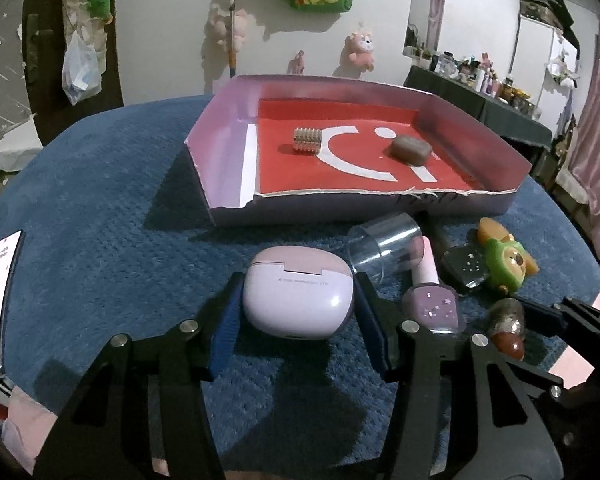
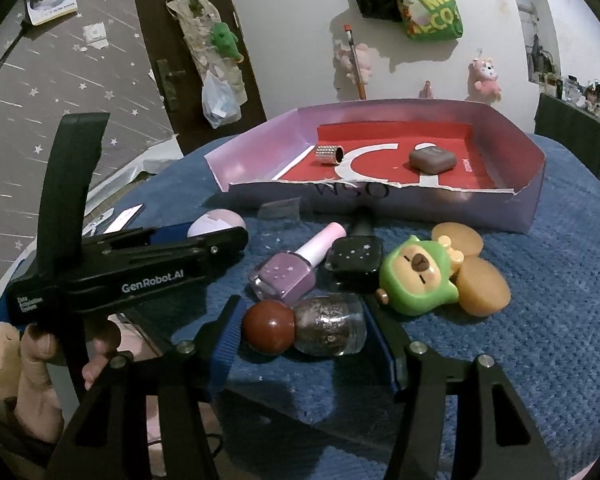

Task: Organize rigid objects
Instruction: 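Grasp the lilac earbud case with left tool while right tool grasps the brown-capped polish bottle, then carry the earbud case and polish bottle into the red tray with both tools, then open both tools to release the earbud case and polish bottle in the tray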

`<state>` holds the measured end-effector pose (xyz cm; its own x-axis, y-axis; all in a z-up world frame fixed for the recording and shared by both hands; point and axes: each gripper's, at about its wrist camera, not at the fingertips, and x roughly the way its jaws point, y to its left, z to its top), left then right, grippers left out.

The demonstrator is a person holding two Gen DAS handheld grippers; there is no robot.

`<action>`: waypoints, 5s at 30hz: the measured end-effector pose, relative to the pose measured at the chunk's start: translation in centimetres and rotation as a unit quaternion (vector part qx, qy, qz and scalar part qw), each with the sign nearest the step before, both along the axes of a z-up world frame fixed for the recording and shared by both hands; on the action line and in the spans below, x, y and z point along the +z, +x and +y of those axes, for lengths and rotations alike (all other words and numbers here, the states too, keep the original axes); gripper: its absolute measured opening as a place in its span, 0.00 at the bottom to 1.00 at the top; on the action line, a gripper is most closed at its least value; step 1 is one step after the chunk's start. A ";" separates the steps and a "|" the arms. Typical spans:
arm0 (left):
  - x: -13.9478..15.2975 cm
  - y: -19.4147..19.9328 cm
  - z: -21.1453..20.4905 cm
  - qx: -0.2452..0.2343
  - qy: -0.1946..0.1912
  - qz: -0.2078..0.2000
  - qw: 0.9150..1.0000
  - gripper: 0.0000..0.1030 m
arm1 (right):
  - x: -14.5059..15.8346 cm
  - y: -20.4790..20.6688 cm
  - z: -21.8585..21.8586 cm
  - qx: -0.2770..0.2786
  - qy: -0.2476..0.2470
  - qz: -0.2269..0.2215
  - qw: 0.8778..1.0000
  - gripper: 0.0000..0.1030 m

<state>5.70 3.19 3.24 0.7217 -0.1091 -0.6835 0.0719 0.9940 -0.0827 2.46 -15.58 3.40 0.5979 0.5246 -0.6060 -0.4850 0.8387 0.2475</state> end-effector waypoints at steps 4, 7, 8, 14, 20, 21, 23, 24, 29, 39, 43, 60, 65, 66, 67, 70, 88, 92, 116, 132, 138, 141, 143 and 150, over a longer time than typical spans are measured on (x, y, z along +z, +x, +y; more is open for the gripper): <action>0.6 -0.3 -0.1 -0.001 -0.005 -0.008 1.000 0.50 | 0.6 -0.1 -0.1 0.004 0.006 -0.007 1.000 0.59; 1.0 -0.4 -0.2 -0.002 -0.006 -0.013 1.000 0.50 | 1.2 -0.3 -0.2 0.007 0.008 -0.016 1.000 0.59; 1.1 -0.4 -0.1 -0.002 -0.007 -0.015 1.000 0.50 | 1.3 -0.3 -0.2 0.007 0.008 -0.017 1.000 0.59; 1.8 -0.3 0.0 -0.004 -0.016 -0.021 1.000 0.50 | 2.0 0.0 -0.2 0.008 0.010 -0.021 1.000 0.59; 2.5 0.0 -0.2 -0.009 -0.020 -0.028 0.999 0.50 | 2.7 0.8 -0.6 0.005 0.015 -0.027 1.000 0.59; 2.7 0.1 -0.3 -0.010 -0.020 -0.030 0.999 0.50 | 2.8 1.0 -0.7 0.005 0.016 -0.027 1.000 0.59; 3.0 0.3 -0.5 -0.013 -0.019 -0.033 0.999 0.50 | 3.2 1.3 -0.8 0.003 0.017 -0.030 0.999 0.59; 3.2 0.4 -0.6 -0.015 -0.019 -0.036 0.999 0.50 | 3.4 1.4 -0.9 0.003 0.016 -0.033 0.999 0.59; 4.1 1.1 -1.2 -0.024 -0.015 -0.046 0.999 0.50 | 4.4 2.4 -1.5 0.002 0.025 -0.036 0.999 0.59; 5.8 3.3 -2.0 -0.038 -0.007 -0.060 0.997 0.50 | 6.6 5.3 -2.4 -0.001 0.021 -0.052 0.998 0.59; 5.8 4.7 -2.2 -0.041 -0.010 -0.053 0.998 0.50 | 7.0 6.5 -2.5 -0.001 0.017 -0.053 0.998 0.59; 3.1 10.2 -3.3 -0.058 -0.018 0.020 0.998 0.50 | 4.8 13.4 -2.9 -0.010 -0.009 0.037 0.999 0.59; 1.9 11.4 -3.1 -0.061 -0.027 0.049 0.997 0.50 | 3.8 14.6 -2.9 -0.016 -0.020 0.061 0.998 0.59; 1.7 11.6 -3.1 -0.062 -0.028 0.052 0.996 0.50 | 3.6 14.8 -2.8 -0.017 -0.024 0.065 0.997 0.59; 1.6 11.8 -3.1 -0.062 -0.028 0.054 0.996 0.50 | 3.5 15.0 -2.7 -0.017 -0.026 0.068 0.997 0.59; 1.2 12.5 -3.1 -0.063 -0.026 0.063 0.996 0.50 | 3.0 15.5 -2.4 -0.018 -0.039 0.079 0.996 0.59; -0.1 16.6 -2.7 -0.040 -0.015 0.093 0.995 0.50 | 1.9 19.7 -1.5 -0.044 -0.089 0.077 0.992 0.59; 0.0 17.5 -2.6 -0.037 -0.017 0.093 0.995 0.50 | 1.8 20.7 -1.4 -0.051 -0.094 0.080 0.991 0.59; -0.3 19.8 -2.7 -0.020 0.000 0.118 0.993 0.50 | 2.0 23.3 -0.9 -0.068 -0.101 0.075 0.990 0.59; -0.3 19.7 -2.7 -0.017 0.001 0.114 0.993 0.50 | 2.1 23.4 -1.4 -0.073 -0.099 0.087 0.989 0.59; -0.3 19.7 -2.7 -0.017 0.001 0.114 0.993 0.50 | 2.1 24.2 -1.0 -0.082 -0.091 0.079 0.989 0.59; -0.3 19.7 -2.7 -0.017 0.000 0.114 0.993 0.50 | 2.0 24.1 -0.9 -0.082 -0.094 0.078 0.989 0.59; -0.3 19.7 -2.7 -0.016 0.000 0.114 0.993 0.50 | 2.0 24.3 -0.9 -0.081 -0.098 0.077 0.989 0.59; -0.3 19.7 -2.6 -0.017 -0.001 0.115 0.993 0.50 | 1.9 24.5 -0.4 -0.081 -0.103 0.076 0.988 0.59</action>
